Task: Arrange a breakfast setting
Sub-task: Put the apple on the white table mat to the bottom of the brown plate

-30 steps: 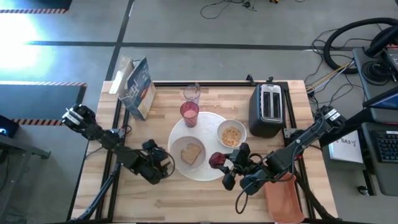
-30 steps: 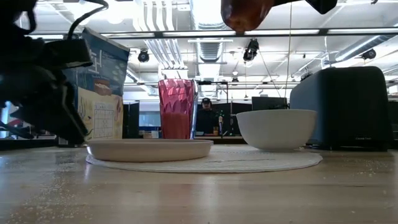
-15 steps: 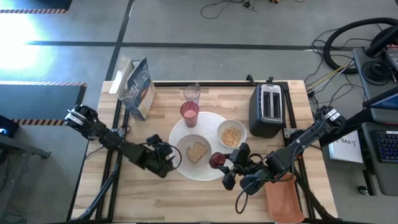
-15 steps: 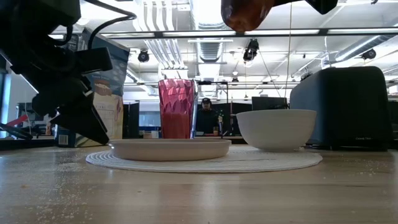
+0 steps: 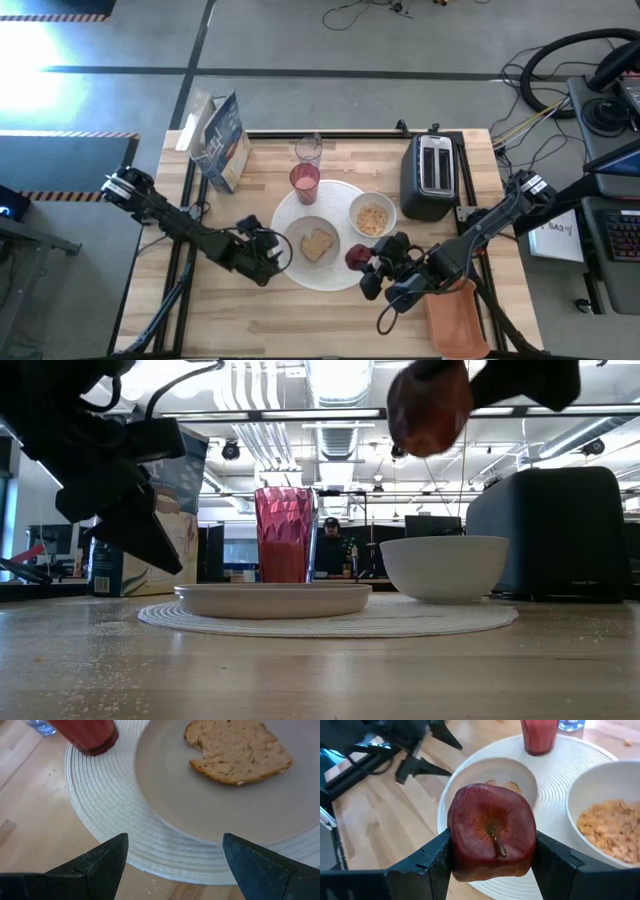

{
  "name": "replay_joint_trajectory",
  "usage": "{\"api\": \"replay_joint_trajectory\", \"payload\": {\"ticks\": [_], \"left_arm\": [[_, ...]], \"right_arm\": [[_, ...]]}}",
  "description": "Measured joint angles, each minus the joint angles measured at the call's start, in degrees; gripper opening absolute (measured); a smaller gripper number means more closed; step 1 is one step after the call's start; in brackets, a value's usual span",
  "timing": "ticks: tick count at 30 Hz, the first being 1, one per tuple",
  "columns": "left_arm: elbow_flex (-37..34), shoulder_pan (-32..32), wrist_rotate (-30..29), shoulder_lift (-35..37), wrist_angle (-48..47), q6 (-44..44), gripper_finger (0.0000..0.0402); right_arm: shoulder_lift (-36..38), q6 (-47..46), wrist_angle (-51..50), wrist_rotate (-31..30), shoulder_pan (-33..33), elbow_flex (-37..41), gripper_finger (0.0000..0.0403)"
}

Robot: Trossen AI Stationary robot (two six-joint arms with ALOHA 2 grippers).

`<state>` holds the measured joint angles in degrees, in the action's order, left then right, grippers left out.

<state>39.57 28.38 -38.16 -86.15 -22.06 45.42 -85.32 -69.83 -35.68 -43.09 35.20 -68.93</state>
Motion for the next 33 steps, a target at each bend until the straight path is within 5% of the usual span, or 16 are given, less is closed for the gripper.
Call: {"api": "replay_joint_trajectory", "payload": {"ticks": [20,33], "left_arm": [[5.96,0.02,-1.22,0.11,-2.54,-3.21,0.0307],[6.58,0.00,-2.90,0.22,-3.06,-4.02,0.0307]], "right_arm": [[-1.16,-3.11,16.67,-0.46,-0.02,14.05,0.0210],[-12.33,-1.57,17.68,-0.18,-2.02,9.31,0.0210]]}}
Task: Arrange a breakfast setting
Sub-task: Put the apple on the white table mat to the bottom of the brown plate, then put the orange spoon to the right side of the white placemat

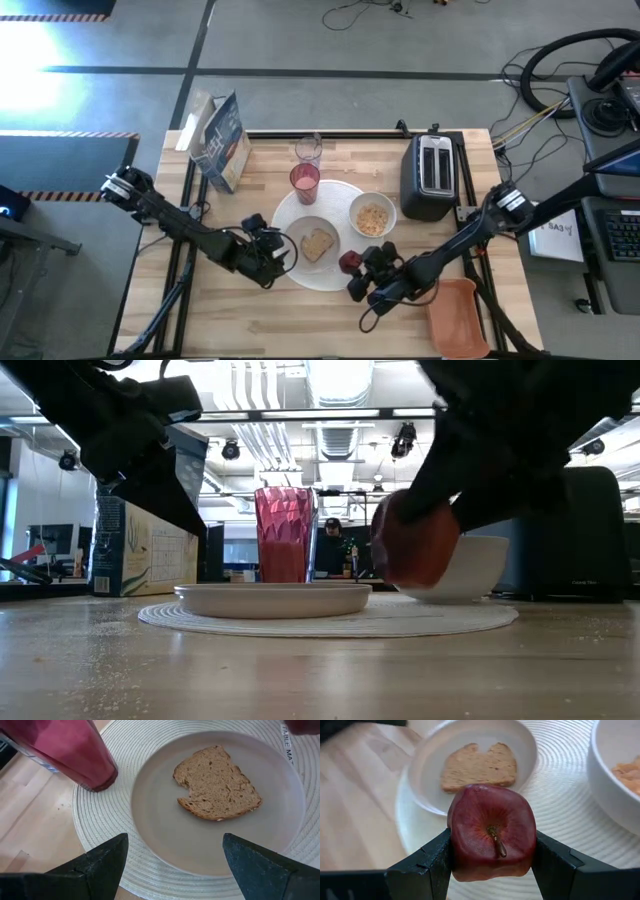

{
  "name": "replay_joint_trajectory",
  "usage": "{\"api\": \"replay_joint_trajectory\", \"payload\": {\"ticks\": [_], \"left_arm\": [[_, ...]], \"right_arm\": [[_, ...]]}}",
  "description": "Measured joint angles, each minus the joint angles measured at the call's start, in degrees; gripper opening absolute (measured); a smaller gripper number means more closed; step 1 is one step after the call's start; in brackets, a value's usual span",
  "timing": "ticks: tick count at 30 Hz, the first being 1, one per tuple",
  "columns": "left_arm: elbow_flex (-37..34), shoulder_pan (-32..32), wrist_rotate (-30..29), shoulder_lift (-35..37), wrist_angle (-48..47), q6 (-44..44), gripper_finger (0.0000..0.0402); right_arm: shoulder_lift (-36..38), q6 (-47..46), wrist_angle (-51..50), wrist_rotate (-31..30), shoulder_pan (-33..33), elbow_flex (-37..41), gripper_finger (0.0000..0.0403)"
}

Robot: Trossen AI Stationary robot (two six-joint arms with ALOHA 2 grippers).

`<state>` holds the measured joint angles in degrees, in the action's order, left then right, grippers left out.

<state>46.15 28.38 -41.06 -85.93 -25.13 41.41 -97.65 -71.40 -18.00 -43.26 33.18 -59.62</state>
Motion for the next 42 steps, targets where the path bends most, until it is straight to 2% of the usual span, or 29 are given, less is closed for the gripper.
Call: {"api": "replay_joint_trajectory", "payload": {"ticks": [9,20,26,32,42], "left_arm": [[-0.04,0.00,-0.04,0.61,-0.44,0.00,0.0307],[-0.07,0.00,-0.53,1.30,-0.83,-0.04,0.0307],[-0.07,0.00,-0.52,2.71,-0.92,-0.04,0.0307],[-0.07,-0.13,-0.86,6.13,-0.92,-0.20,0.0307],[-0.09,-2.54,-3.02,13.33,-1.26,-1.17,0.0307]], "right_arm": [[-3.95,-3.54,-14.36,2.21,-2.13,-6.77,0.0210],[-6.31,-3.14,-14.76,3.31,-2.85,-8.28,0.0221],[-5.92,-2.43,-14.97,5.11,-2.90,-9.05,0.0250],[-5.86,2.28,-16.34,9.10,-3.26,-12.42,0.0286],[-5.75,5.54,-37.35,7.64,-4.35,-22.41,0.0329]]}}
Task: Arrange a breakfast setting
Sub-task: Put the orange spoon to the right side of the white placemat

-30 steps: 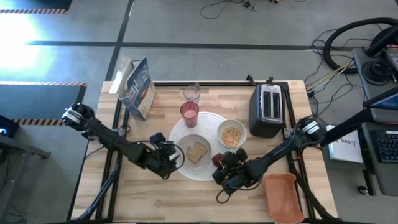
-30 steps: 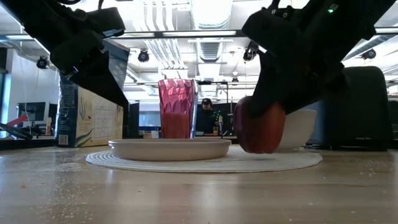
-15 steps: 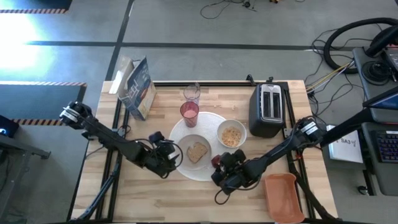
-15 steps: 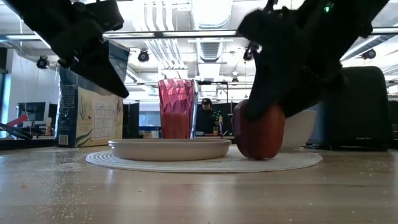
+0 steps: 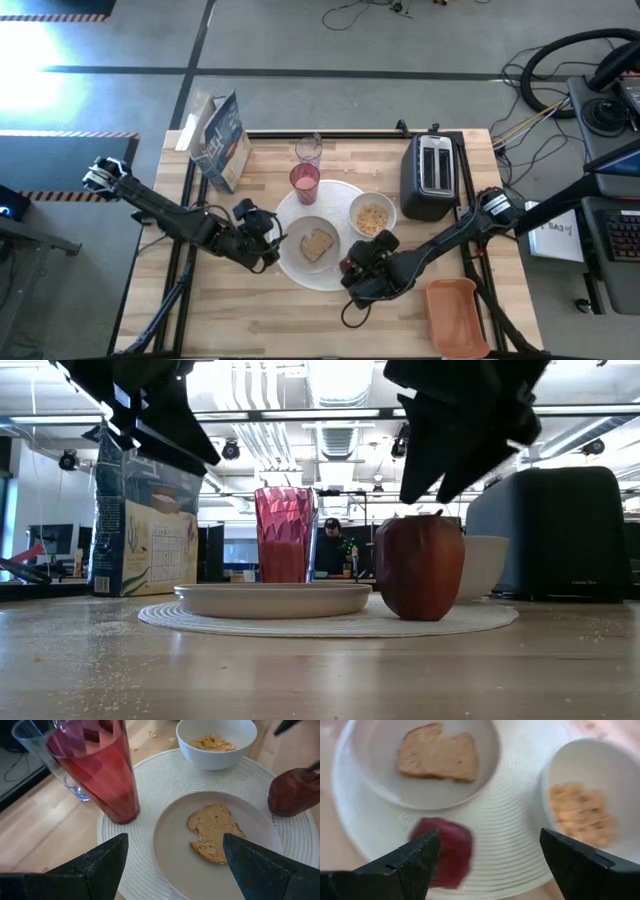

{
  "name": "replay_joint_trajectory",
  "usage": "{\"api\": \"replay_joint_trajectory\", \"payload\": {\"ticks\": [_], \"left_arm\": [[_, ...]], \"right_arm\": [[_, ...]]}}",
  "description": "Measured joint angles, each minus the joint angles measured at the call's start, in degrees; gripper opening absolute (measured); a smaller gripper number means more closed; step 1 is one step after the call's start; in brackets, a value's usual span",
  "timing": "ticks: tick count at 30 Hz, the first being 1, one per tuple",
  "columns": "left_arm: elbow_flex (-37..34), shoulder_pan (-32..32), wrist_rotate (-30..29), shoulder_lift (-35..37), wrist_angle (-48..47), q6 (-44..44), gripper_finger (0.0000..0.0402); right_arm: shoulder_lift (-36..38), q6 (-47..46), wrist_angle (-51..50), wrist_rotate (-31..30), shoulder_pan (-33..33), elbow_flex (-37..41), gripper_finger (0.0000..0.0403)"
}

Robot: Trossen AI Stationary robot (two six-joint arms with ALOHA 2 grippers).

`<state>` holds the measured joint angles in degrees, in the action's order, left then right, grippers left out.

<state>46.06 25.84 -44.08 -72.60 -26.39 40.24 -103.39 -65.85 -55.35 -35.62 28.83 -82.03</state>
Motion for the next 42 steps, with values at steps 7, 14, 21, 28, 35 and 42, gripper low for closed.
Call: {"api": "replay_joint_trajectory", "payload": {"ticks": [7,14,21,28,35,42], "left_arm": [[0.00,-1.14,-0.56,2.24,-0.76,-4.35,0.0307],[-0.02,-1.63,-0.57,3.01,-1.21,-8.14,0.0307],[-0.02,-3.30,-0.58,3.40,-1.62,-8.27,0.0307],[-0.02,-6.58,-1.47,5.02,-1.64,-8.08,0.0307],[-0.02,-10.43,-2.03,7.84,-1.62,-12.06,0.0307],[-0.02,-13.44,-2.05,9.01,-1.58,-18.39,0.0307]], "right_arm": [[0.04,0.54,-6.10,-4.99,-0.15,-5.66,0.0329],[0.22,2.36,-10.18,-6.40,-2.28,-8.17,0.0329],[0.31,6.12,-15.89,0.30,-10.08,-8.26,0.0329],[1.15,25.72,-15.74,6.32,-19.26,-8.93,0.0329],[5.80,34.96,-12.27,7.35,-27.63,-9.54,0.0328],[10.97,43.46,5.96,7.67,-33.34,-9.56,0.0328]]}}
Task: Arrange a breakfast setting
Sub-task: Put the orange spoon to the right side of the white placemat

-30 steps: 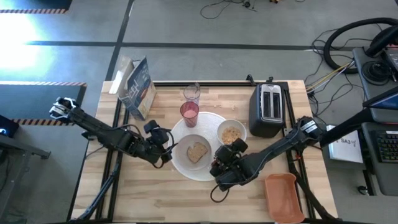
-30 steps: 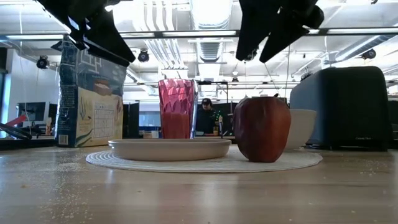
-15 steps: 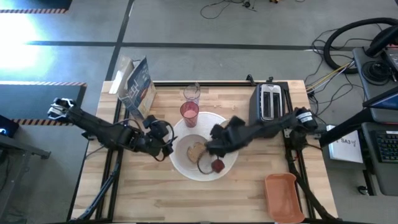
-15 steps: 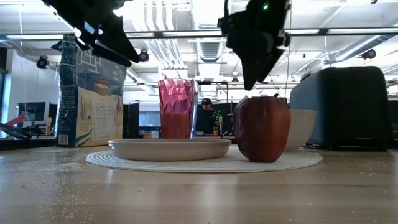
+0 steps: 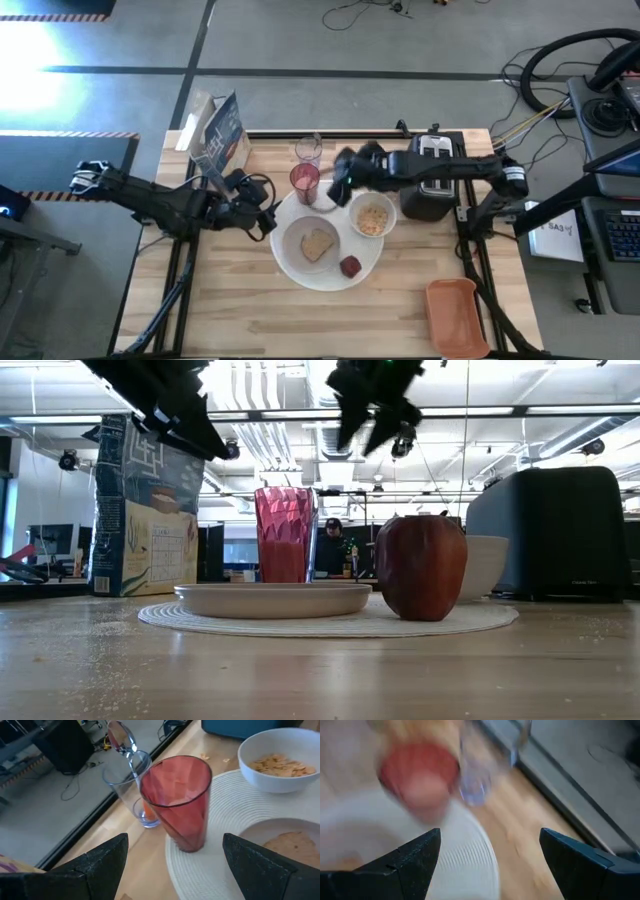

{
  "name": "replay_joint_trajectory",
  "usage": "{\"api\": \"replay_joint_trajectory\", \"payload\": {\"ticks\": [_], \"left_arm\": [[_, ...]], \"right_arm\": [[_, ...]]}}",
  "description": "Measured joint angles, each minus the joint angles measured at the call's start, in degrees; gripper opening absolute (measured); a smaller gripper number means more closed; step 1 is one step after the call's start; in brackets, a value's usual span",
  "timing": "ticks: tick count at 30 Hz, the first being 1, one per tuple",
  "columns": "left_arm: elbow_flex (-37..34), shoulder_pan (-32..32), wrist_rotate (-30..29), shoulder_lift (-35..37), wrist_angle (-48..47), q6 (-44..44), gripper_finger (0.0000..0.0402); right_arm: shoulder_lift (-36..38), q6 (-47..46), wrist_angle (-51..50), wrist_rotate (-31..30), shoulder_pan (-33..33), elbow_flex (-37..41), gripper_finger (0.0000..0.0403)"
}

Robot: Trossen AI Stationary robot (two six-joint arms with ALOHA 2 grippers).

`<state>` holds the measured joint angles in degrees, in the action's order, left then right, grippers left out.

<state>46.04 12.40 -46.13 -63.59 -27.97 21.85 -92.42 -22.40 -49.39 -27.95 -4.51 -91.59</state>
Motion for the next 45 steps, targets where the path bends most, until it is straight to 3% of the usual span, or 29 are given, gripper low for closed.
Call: {"api": "replay_joint_trajectory", "payload": {"ticks": [3,7,11,15,20,26,33,39,45], "left_arm": [[-0.21,-1.00,0.00,0.02,-0.05,-1.77,0.0307],[-1.09,-2.29,-0.06,0.00,0.10,-2.55,0.0307],[-3.37,-3.40,-5.42,0.00,2.38,-1.06,0.0307],[-5.80,-3.80,-7.07,0.04,6.94,-1.43,0.0307],[-6.05,-3.82,3.06,-0.29,9.97,-4.53,0.0307],[-5.76,-3.82,8.45,-0.35,12.48,-4.88,0.0307],[-5.62,-3.82,7.85,-0.35,16.03,-3.01,0.0307],[-5.77,-3.82,7.76,-0.53,14.83,5.39,0.0307],[-5.33,-3.88,7.76,-0.83,15.50,5.67,0.0307]], "right_arm": [[0.71,3.13,9.24,3.53,-3.38,-0.02,0.0328],[-0.46,5.30,17.88,13.72,-8.20,-0.02,0.0328],[-3.57,6.22,22.10,19.19,-11.65,0.02,0.0328],[-5.42,6.49,22.41,19.64,-14.78,0.11,0.0328],[-6.65,6.54,24.41,21.53,-17.75,0.11,0.0328],[-8.46,7.03,26.56,25.20,-20.41,0.09,0.0328],[-10.27,8.64,27.74,25.58,-21.06,0.09,0.0328],[-11.19,9.62,27.82,25.55,-21.00,0.09,0.0327],[-11.78,10.08,27.74,25.41,-21.06,0.09,0.0327]]}}
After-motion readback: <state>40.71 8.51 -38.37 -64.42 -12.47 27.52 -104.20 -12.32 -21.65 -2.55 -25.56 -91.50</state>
